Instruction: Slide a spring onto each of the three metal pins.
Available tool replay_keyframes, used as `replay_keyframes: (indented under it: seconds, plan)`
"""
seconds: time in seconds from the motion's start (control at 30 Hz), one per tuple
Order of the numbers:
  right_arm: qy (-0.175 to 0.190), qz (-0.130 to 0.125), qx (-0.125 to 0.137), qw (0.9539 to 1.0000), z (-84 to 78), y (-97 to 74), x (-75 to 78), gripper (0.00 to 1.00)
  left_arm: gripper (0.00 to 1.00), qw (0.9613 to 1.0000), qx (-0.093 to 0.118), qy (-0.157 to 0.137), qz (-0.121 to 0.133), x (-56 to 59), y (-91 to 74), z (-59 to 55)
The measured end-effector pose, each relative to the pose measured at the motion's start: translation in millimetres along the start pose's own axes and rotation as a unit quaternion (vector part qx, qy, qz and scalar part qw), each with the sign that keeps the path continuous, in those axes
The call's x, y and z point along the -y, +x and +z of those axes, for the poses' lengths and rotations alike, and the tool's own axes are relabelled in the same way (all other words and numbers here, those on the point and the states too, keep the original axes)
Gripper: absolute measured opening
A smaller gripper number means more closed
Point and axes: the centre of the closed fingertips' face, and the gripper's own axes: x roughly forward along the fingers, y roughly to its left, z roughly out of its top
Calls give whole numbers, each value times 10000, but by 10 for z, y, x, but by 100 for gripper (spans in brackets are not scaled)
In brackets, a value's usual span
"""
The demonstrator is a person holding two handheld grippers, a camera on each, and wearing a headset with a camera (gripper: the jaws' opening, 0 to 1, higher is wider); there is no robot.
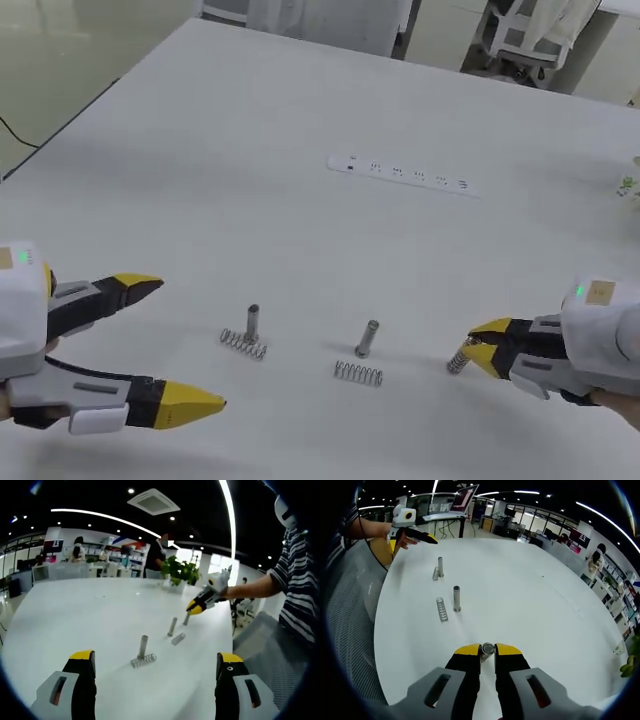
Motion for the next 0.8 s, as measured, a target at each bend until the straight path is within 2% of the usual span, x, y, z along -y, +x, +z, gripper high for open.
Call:
replay_keyframes:
  seconds: [0.1, 0.13, 0.2, 0.8]
  plan:
    - [27, 2, -42, 10000, -53, 13, -30, 7, 98, 10000, -8, 3, -1, 1, -4, -2]
    - [25, -32, 35, 10000, -35, 8, -24, 7, 98, 10000, -12, 7, -2, 2, -5, -3]
    - [123, -28, 18, 9999, -38, 4, -27, 8, 98, 10000, -13, 1, -5, 4, -6, -4]
    - [105, -21, -3, 9999, -37, -3, -30, 8, 98, 10000, -18, 14, -40, 36, 5, 22]
